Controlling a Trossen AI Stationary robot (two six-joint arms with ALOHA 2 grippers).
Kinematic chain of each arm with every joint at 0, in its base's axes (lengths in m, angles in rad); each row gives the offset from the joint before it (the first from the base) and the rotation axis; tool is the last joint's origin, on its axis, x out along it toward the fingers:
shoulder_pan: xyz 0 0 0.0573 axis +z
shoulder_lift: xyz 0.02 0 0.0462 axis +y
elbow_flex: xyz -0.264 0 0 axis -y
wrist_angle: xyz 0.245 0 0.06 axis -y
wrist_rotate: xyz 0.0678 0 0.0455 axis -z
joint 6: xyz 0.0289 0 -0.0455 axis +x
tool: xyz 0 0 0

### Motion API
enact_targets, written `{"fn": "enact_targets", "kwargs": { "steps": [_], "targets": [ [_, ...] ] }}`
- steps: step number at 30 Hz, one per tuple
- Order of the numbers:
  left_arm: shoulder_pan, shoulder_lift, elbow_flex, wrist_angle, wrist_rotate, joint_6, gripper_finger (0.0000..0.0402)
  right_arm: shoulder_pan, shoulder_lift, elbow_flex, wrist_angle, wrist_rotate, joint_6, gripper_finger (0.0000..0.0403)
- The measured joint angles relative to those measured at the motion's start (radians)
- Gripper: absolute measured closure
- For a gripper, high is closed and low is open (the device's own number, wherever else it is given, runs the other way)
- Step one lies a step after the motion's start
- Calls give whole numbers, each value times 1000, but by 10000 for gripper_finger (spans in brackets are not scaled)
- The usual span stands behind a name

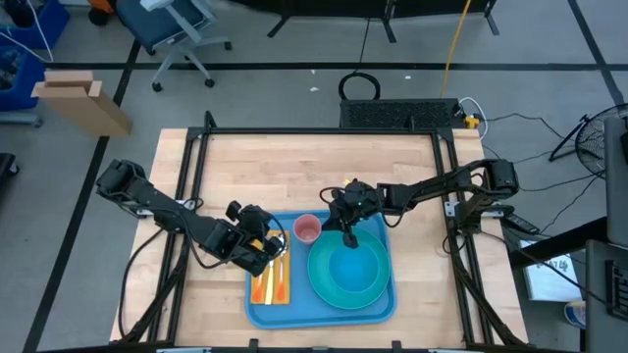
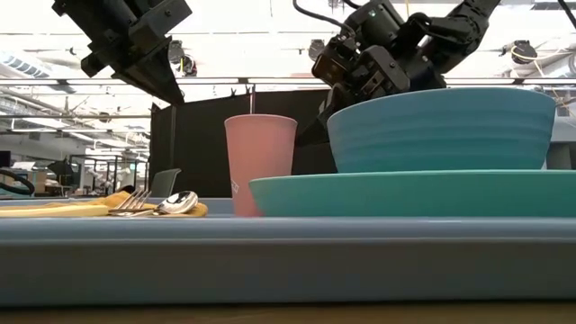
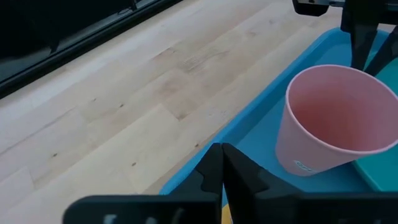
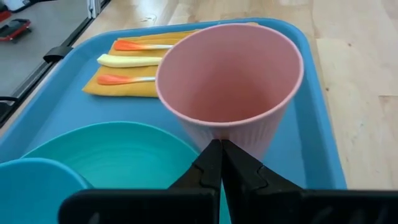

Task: Set up tray
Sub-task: Adjust the pink cup

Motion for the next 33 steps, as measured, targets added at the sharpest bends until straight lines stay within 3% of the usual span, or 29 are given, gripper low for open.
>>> {"fn": "enact_targets", "kwargs": {
  "steps": [11, 20, 28, 33],
  "targets": [
    [0, 0, 0, 0, 0, -4, 375, 27, 0, 0, 11, -2, -4, 403],
    [0, 0, 0, 0, 0, 0, 398, 26, 0, 0, 52, -1, 8, 403],
    [0, 0, 0, 0, 1, 3, 373, 26, 1, 0, -9, -1, 6, 403],
    [0, 0, 0, -1, 29, 27, 370, 26, -15, -1, -98, 4, -94, 403]
  ]
}}
